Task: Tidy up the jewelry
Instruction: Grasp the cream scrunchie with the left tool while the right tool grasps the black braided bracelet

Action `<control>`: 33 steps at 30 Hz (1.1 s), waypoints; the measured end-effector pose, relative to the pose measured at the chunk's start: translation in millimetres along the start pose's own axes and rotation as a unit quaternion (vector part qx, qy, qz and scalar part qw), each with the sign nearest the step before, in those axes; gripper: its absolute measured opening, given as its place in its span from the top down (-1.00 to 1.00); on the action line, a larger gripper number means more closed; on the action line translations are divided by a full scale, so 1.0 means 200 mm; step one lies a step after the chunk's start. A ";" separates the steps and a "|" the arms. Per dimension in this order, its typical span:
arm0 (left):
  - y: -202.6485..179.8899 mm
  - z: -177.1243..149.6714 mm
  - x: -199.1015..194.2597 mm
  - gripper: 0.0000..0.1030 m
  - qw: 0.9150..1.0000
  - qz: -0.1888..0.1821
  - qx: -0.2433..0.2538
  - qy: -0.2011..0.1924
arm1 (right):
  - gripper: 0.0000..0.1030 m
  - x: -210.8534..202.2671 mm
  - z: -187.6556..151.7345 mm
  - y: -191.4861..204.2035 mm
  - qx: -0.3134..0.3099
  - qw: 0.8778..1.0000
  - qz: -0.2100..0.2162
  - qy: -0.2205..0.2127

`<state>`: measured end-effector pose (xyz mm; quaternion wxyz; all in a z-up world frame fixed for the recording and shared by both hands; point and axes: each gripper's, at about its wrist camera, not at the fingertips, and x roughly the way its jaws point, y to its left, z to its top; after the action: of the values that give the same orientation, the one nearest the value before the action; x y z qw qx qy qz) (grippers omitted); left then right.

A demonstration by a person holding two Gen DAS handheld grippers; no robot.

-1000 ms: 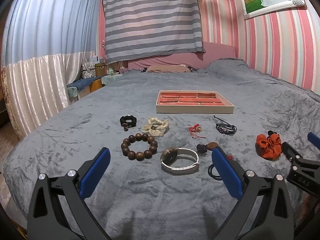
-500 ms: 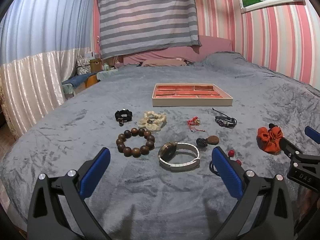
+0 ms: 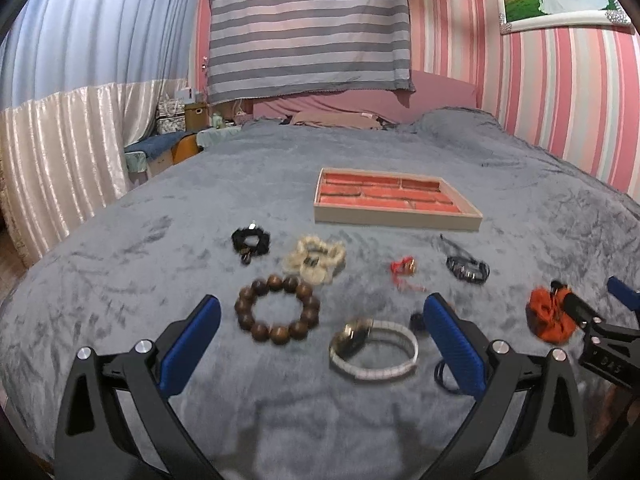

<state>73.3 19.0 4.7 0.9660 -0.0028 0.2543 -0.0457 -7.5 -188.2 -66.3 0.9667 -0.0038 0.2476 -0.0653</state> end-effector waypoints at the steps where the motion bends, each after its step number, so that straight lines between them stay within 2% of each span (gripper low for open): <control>1: 0.00 0.04 0.02 -0.93 1.000 -0.004 0.003 -0.003 | -0.92 0.03 0.04 0.01 0.001 1.000 0.002 -0.001; 4: 0.01 0.14 0.10 -0.93 1.000 0.005 0.011 -0.012 | -0.92 0.13 0.12 0.04 -0.008 1.000 0.001 -0.002; 7: 0.02 0.20 0.20 -0.93 1.000 0.010 0.020 -0.008 | -0.92 0.27 0.18 0.07 -0.011 1.000 0.005 0.015; 13: 0.07 0.28 0.49 -0.93 0.999 0.012 0.031 0.036 | -0.92 0.55 0.23 0.09 -0.015 0.998 -0.008 0.057; 19: 0.13 0.30 0.78 -0.93 0.995 -0.026 0.022 0.090 | -0.91 0.75 0.25 0.06 0.004 0.996 -0.018 0.092; 22: 0.16 0.28 0.88 -0.92 0.994 -0.030 0.011 0.108 | -0.90 0.82 0.24 0.07 0.000 0.994 -0.022 0.104; 26: 0.20 0.25 0.98 -0.89 0.991 -0.034 0.006 0.128 | -0.67 0.91 0.22 0.07 -0.007 0.992 -0.028 0.123; 28: 0.21 0.24 1.02 -0.79 0.990 -0.037 0.010 0.136 | -0.57 0.94 0.20 0.06 -0.004 0.990 -0.025 0.137; 29: 0.20 0.24 1.03 -0.67 0.989 -0.040 0.012 0.140 | -0.51 0.96 0.19 0.06 -0.002 0.989 -0.022 0.143; 33: 0.21 0.22 1.11 -0.61 0.987 -0.044 0.019 0.154 | -0.45 0.99 0.17 0.04 0.007 0.987 -0.016 0.157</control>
<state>290.4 41.0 -66.8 0.9123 0.0117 0.3989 -0.0926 181.0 -205.6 -131.3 0.9147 0.0096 0.3956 -0.0823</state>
